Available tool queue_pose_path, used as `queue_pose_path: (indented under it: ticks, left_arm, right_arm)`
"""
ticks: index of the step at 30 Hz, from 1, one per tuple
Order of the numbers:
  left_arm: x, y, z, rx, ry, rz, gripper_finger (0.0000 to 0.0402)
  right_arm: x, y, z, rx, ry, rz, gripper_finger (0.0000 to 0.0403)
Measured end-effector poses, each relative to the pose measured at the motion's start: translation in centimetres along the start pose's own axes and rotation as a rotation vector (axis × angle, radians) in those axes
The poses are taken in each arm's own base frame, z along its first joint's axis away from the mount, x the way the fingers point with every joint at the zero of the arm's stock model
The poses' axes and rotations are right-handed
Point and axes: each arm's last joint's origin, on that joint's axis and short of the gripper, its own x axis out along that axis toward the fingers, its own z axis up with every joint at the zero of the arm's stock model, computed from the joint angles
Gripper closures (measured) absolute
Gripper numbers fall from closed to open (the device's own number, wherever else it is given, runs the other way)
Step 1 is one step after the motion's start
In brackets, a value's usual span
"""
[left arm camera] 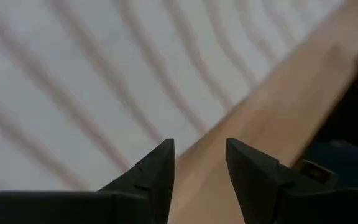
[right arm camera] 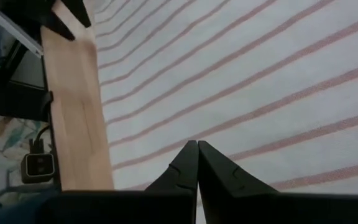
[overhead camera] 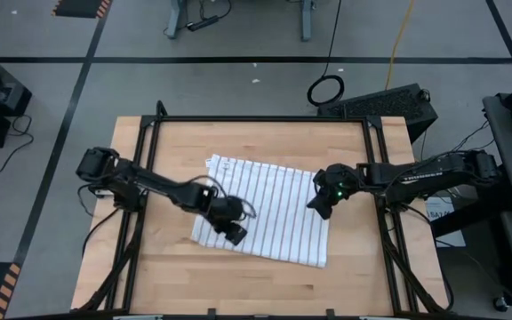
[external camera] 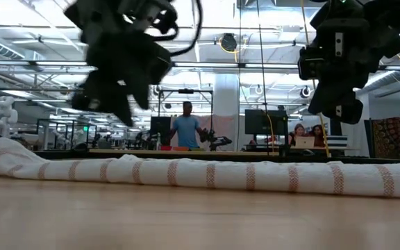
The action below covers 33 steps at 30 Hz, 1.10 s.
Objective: Roll towel
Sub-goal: Roll the white towel
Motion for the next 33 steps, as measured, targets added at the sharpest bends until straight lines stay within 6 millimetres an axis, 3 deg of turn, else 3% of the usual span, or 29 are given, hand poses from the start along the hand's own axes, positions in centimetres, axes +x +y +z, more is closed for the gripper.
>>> queue_pose_path:
  ticks: [6, 11, 19, 26, 33]
  left_arm:
    - [0.5, -0.4, -4.8, -0.126, -0.030, 0.173, 0.0269]
    - [0.6, -0.3, -6.6, -0.227, -0.068, 0.244, 0.0284]
    - [0.2, 0.7, -7.3, -0.220, -0.070, 0.367, 0.0314]
    - [-0.2, 1.5, -8.0, -0.202, -0.071, 0.465, 0.0365]
    - [1.3, 4.5, -8.8, -0.262, -0.019, 0.470, 0.0396]
  right_arm:
    - [0.1, 0.0, -0.2, -0.011, 0.012, -0.006, 0.0403]
    - [0.2, 0.0, -0.1, -0.058, 0.010, -0.010, 0.0403]
    - [0.4, -0.1, -0.1, -0.058, 0.014, -0.014, 0.0403]
    - [0.4, -0.1, -0.1, -0.058, 0.013, -0.013, 0.0403]
    - [0.4, -0.1, -0.1, -0.057, -0.008, -0.036, 0.0403]
